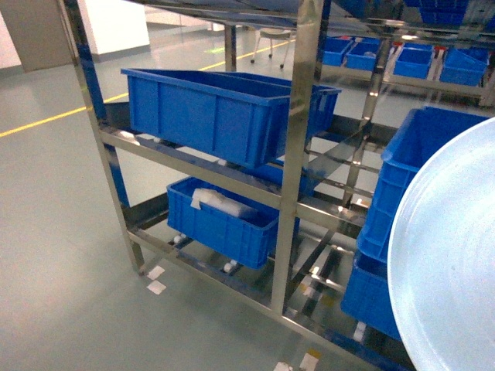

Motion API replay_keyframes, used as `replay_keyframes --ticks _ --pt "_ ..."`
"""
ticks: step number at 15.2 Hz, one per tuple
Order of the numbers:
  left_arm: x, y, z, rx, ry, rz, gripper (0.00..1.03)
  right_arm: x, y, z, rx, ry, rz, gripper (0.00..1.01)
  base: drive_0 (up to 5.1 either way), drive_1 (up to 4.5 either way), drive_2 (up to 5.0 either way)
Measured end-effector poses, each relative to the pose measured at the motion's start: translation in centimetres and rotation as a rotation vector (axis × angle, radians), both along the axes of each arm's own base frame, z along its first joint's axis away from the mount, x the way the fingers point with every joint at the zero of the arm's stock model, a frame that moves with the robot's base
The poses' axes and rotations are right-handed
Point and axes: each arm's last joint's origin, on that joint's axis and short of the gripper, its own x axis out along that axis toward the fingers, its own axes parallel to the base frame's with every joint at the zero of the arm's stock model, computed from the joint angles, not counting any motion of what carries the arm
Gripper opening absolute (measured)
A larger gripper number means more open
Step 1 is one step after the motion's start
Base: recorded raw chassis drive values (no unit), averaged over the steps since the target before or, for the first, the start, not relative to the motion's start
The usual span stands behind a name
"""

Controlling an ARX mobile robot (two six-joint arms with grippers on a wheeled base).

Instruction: Place blue tray on left shelf second layer neatly

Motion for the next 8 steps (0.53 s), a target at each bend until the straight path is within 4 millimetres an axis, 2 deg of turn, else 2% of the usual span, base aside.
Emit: replay_keyframes --ticks 1,8 --pt "0.00 0.00 0.00 0.000 0.000 0.000 0.98 0.00 0.00 0.02 0.000 -0.002 0.000 0.02 -1.5 -1.54 -1.5" --pt "0.00 0.00 0.00 0.000 0.000 0.000 0.98 0.00 0.00 -0.02 0.000 0.001 0.000 0.02 -1.6 2.73 -5.9"
